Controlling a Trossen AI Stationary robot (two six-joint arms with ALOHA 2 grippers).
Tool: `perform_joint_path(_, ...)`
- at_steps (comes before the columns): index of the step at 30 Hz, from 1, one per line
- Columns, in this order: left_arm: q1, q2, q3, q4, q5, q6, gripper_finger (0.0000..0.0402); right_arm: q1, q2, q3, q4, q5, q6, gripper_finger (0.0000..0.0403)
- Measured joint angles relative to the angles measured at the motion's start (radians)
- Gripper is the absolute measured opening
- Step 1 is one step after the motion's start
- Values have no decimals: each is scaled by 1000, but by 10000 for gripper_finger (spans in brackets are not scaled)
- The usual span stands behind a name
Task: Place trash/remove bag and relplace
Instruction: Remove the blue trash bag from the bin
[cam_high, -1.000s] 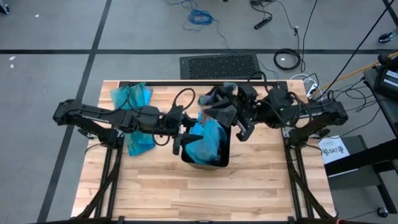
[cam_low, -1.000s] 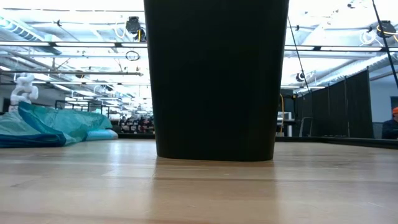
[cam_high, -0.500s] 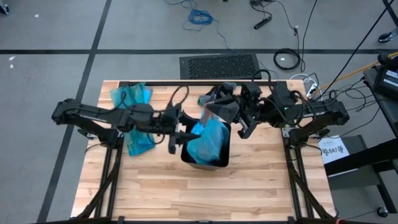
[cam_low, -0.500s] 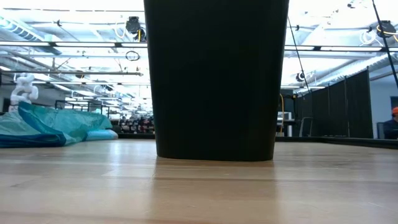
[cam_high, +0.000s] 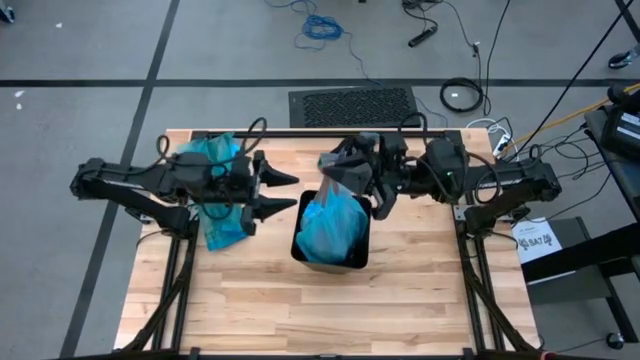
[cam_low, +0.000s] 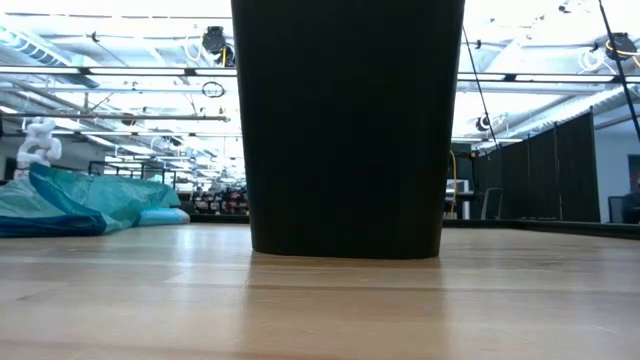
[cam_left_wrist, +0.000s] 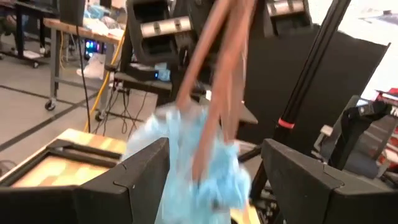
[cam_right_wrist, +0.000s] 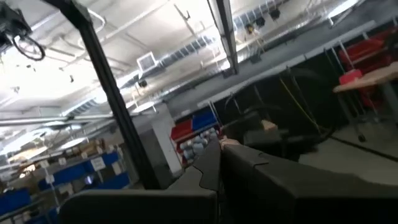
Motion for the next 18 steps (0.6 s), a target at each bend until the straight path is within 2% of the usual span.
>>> perform_joint_path(10, 0, -84, 2, -298, -40, 18, 258, -50, -1, 0, 202, -4, 2, 0)
perform_joint_path(18, 1, -161, 2, -364, -45, 77, 258, -48, -2, 157, 130, -2, -117, 0)
